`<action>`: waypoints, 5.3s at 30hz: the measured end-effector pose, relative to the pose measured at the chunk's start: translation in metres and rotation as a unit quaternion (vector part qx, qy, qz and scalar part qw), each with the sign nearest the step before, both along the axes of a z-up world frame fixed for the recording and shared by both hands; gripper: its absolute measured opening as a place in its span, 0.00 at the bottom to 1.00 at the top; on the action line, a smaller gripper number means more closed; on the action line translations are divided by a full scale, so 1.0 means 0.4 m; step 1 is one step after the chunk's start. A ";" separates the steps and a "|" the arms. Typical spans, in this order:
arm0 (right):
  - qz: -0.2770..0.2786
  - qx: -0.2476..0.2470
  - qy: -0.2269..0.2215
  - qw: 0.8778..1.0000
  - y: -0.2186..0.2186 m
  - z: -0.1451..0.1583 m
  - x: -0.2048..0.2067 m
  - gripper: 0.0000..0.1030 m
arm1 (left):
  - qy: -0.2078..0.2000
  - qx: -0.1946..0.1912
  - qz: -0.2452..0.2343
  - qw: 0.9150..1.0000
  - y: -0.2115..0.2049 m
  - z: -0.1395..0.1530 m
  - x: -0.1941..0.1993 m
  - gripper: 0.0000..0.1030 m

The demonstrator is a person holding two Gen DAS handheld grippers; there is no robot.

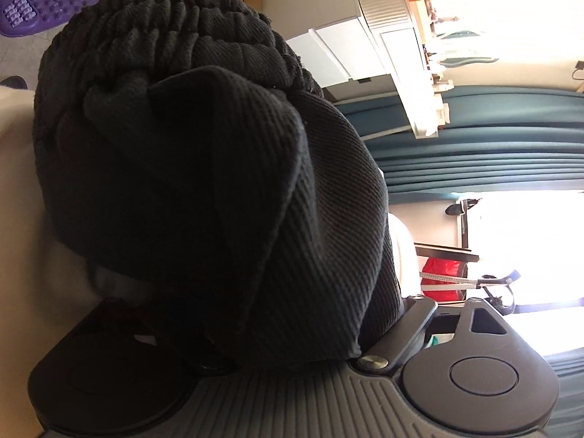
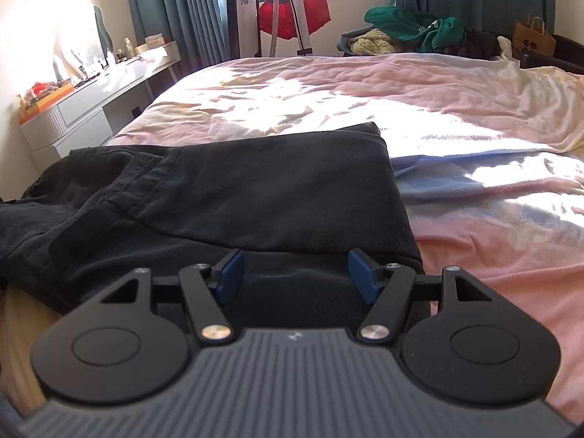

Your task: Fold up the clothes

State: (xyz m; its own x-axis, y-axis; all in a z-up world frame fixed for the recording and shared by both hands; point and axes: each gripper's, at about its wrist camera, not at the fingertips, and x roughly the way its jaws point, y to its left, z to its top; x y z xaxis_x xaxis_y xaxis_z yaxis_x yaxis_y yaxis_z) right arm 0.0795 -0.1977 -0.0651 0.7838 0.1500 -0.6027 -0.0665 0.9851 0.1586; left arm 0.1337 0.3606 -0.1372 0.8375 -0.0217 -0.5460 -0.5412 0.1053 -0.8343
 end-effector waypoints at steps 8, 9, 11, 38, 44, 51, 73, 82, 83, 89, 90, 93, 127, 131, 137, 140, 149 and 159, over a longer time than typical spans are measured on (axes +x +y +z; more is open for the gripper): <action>0.012 -0.029 0.021 0.999 0.024 -0.032 0.019 0.64 | 0.014 0.059 -0.012 0.998 -0.019 0.029 0.025 0.34; 0.012 -0.029 0.022 0.999 0.024 -0.037 0.021 0.64 | 0.014 0.070 -0.012 0.997 -0.026 0.041 0.026 0.32; 0.012 -0.024 0.022 0.999 0.020 -0.036 0.020 0.64 | 0.005 0.121 -0.020 0.992 -0.058 0.092 0.035 0.30; -0.189 0.179 -0.043 0.964 -0.411 0.072 -0.013 0.65 | -0.183 0.752 -0.234 0.589 -1.334 0.265 0.203 0.28; -0.219 0.261 -0.060 0.938 -0.512 0.046 -0.034 0.67 | -0.137 0.829 -0.330 0.430 -1.533 0.019 0.235 0.30; -0.196 0.326 -0.056 0.923 -0.533 0.023 -0.014 0.66 | -0.106 0.836 -0.359 0.402 -1.559 0.030 0.258 0.70; -0.157 0.374 0.087 0.910 -0.575 -0.069 0.133 0.72 | -0.164 0.743 -0.474 0.444 -1.001 0.127 -0.233 0.85; -0.092 0.485 0.056 0.868 -0.521 -0.080 0.169 0.30 | -0.177 0.663 -0.505 0.523 -0.981 0.152 -0.180 0.45; -0.090 0.478 0.053 0.872 -0.518 -0.064 0.176 0.18 | -0.179 0.657 -0.509 0.527 -0.979 0.153 -0.186 0.42; -0.062 0.442 -0.014 0.895 -0.495 0.064 0.207 0.12 | -0.209 0.652 -0.506 0.525 -0.975 0.173 -0.198 0.10; -0.061 0.444 -0.027 0.893 -0.496 0.078 0.215 0.12 | -0.210 0.648 -0.509 0.527 -0.974 0.173 -0.198 0.09; -0.065 0.446 -0.054 0.891 -0.508 0.092 0.249 0.12 | -0.213 0.637 -0.516 0.531 -0.973 0.172 -0.198 0.08; -0.123 0.249 -0.001 0.961 -0.401 0.055 0.010 0.75 | -0.193 0.342 -0.437 0.809 -0.679 0.232 -0.068 0.89; -0.081 0.293 0.056 0.951 -0.361 -0.011 0.032 0.75 | -0.132 0.247 -0.434 0.856 -0.605 0.175 -0.018 0.89; -0.089 0.313 0.131 0.936 -0.325 -0.131 0.089 0.85 | -0.090 0.225 -0.439 0.865 -0.605 0.129 0.024 0.90; -0.068 0.339 0.124 0.930 -0.312 -0.152 0.114 0.85 | -0.077 0.231 -0.445 0.862 -0.636 0.112 0.033 0.91; -0.025 0.374 0.078 0.924 -0.300 -0.103 0.118 0.85 | -0.066 0.176 -0.447 0.875 -0.626 0.062 0.047 0.93; -0.058 0.331 0.059 0.940 -0.294 -0.052 0.089 0.27 | -0.072 0.232 -0.449 0.860 -0.652 0.088 0.030 0.68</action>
